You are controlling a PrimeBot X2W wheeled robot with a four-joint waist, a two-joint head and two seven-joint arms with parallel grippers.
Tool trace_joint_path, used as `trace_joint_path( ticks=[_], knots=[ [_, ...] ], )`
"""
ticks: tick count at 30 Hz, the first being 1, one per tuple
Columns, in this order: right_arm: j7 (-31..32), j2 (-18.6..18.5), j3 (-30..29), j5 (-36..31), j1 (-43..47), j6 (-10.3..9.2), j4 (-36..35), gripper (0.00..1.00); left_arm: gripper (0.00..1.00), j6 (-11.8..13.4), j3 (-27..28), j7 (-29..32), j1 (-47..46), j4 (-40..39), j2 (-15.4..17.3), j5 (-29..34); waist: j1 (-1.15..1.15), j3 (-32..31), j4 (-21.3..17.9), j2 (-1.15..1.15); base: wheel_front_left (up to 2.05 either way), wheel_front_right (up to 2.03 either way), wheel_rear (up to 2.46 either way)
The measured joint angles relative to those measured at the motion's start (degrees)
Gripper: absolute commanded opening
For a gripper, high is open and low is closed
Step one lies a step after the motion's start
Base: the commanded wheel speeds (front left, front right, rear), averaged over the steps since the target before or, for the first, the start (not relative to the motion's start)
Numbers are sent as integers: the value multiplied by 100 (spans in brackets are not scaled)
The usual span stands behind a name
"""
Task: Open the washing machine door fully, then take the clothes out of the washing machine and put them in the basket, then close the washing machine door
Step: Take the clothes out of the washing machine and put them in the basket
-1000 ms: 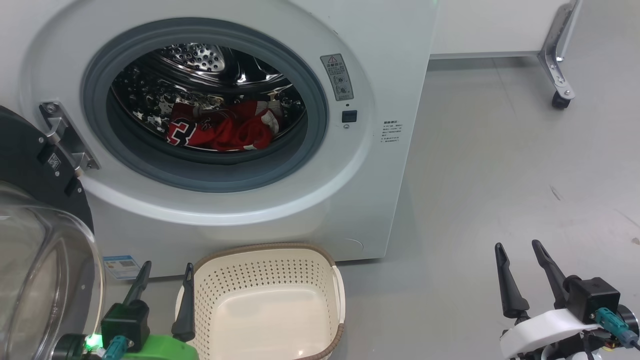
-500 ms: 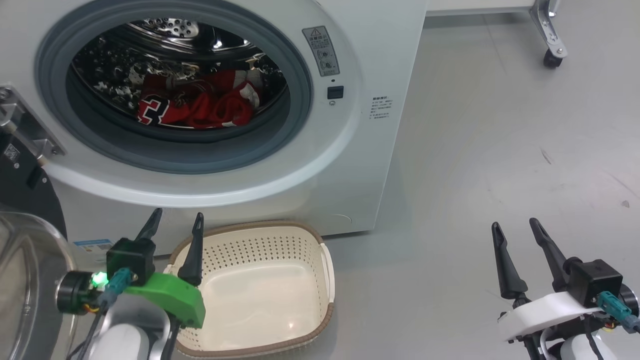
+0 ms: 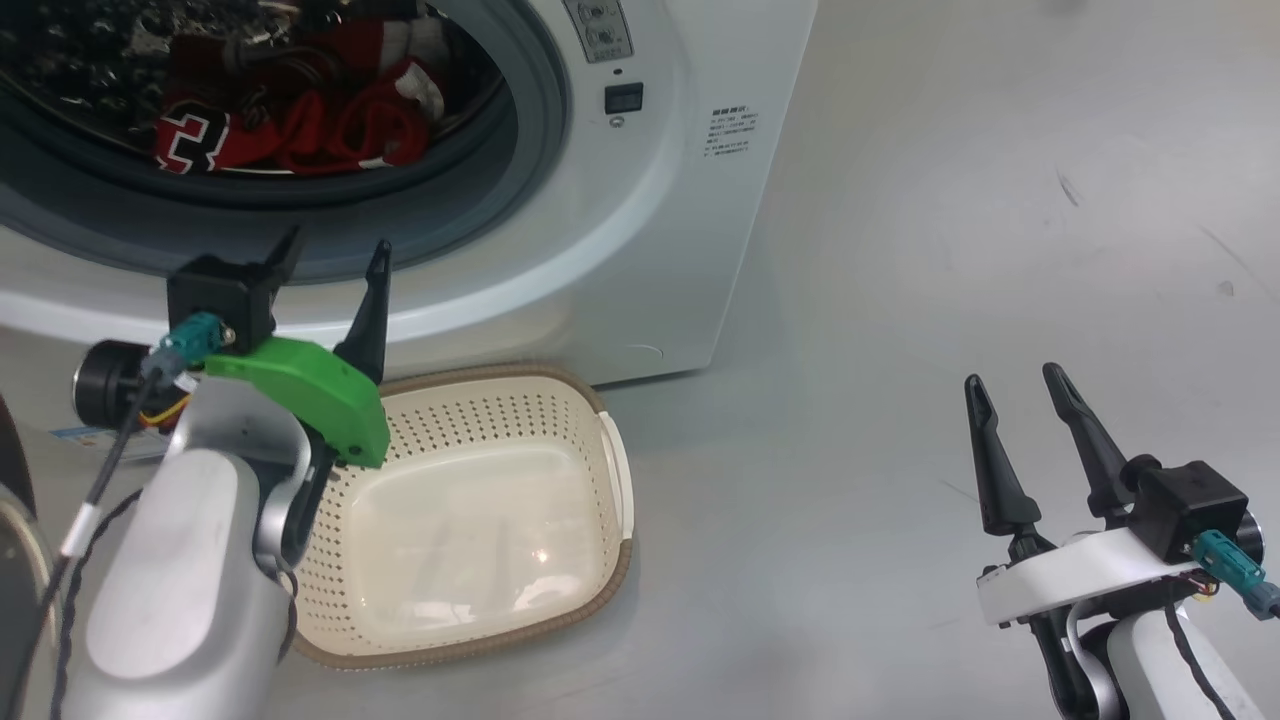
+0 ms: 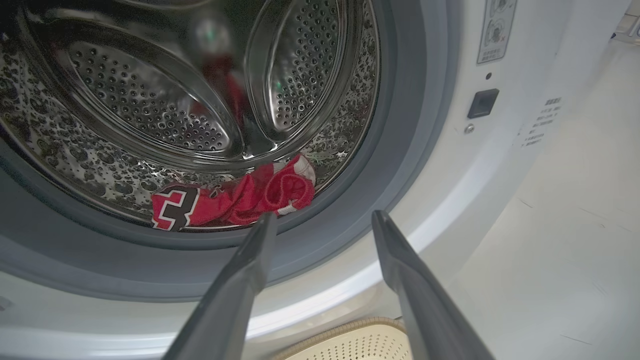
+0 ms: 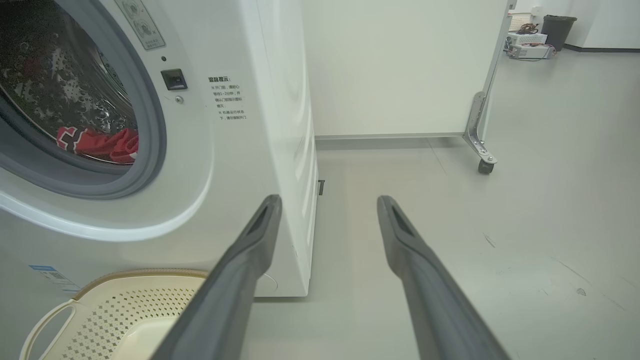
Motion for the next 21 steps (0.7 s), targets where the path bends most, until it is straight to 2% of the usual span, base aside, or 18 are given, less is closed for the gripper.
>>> trace_joint_path(
  ticks=[13, 21],
  knots=[
    [-54, 247, 89, 10, -530, 108, -51, 100, 100, -220, 270, 721, -1664, 678, 201, -212, 0, 1007, -345, 0, 0, 0, 0],
    [-104, 381, 125, 49, -887, 174, -32, 100, 100, -269, 372, 1126, -2559, 992, 571, -235, 1, 1632, -601, 0, 0, 0, 0]
  ],
)
